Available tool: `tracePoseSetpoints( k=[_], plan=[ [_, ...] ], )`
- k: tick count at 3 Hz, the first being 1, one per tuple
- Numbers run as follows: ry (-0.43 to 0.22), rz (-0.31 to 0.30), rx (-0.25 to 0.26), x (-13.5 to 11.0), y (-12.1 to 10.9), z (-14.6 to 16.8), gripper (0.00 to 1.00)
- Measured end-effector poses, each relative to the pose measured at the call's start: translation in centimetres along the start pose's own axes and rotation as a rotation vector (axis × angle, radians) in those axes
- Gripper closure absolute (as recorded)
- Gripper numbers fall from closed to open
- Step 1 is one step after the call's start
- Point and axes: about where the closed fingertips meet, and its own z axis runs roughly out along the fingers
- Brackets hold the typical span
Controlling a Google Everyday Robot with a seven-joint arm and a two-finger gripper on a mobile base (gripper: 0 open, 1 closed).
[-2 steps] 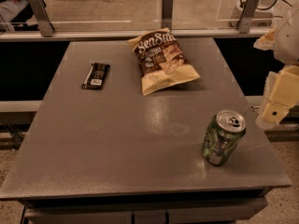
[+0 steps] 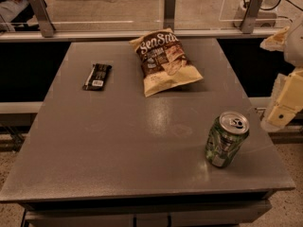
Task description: Move green can near brown chip bag
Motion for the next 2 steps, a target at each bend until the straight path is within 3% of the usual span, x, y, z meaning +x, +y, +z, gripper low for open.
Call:
tracePoseSetpoints(
  k=[1,2],
  plan=[
    [-0.138,0.022,0.025,2.3,-0.3,1.4,0.0],
    [-0.32,0.023,0.041,4.5,-0.3,2.6,0.0]
  ],
)
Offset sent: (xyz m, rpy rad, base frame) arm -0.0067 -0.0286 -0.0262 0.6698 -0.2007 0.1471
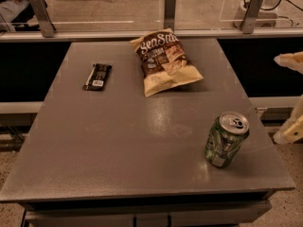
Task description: Move green can near brown chip bag
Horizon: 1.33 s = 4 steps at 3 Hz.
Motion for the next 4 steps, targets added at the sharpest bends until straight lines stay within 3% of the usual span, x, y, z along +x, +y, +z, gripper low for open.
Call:
tracePoseSetpoints(
  k=[1,2,3,4],
  plan=[
    [-0.197,0.011,-0.022,0.2,0.4,0.7,0.0],
    [-0.382,0.02,-0.079,-0.9,0.9,1.1,0.0],
    [-0.532,0.008,-0.143,-2.2,2.8,1.6,0.0],
    [-0.629,0.001,-0.157,-3.3,5.2,1.9,0.0]
  ],
)
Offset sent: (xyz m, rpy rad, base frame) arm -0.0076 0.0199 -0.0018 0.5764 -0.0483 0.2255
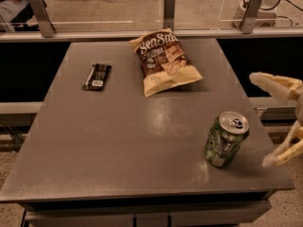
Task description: Move green can near brown chip bag
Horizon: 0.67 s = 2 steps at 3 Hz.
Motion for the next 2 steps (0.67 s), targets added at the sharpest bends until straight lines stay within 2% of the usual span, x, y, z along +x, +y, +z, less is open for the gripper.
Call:
tracePoseSetpoints(
  k=[1,2],
  plan=[
    [0.003,0.003,-0.002,-0.06,0.05,0.19,0.0],
    [0.029,-0.006,0.026,0.18,0.45,0.9,0.0]
  ],
)
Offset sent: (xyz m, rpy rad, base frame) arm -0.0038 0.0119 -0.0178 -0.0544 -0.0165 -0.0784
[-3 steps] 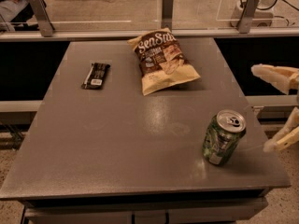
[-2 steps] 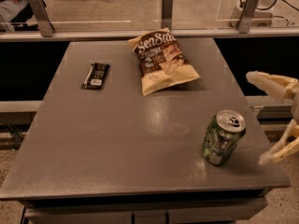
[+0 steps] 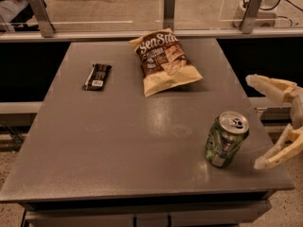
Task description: Move green can near brown chip bag
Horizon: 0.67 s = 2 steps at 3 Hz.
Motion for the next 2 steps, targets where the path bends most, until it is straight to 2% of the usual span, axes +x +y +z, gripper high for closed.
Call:
tracePoseSetpoints(
  k=[1,2],
  plan=[
    [-0.008,0.045,-0.003,0.7,0.9,1.3,0.0],
    [-0.03,0.117,-0.026,1.7,1.9,2.6,0.0]
  ],
)
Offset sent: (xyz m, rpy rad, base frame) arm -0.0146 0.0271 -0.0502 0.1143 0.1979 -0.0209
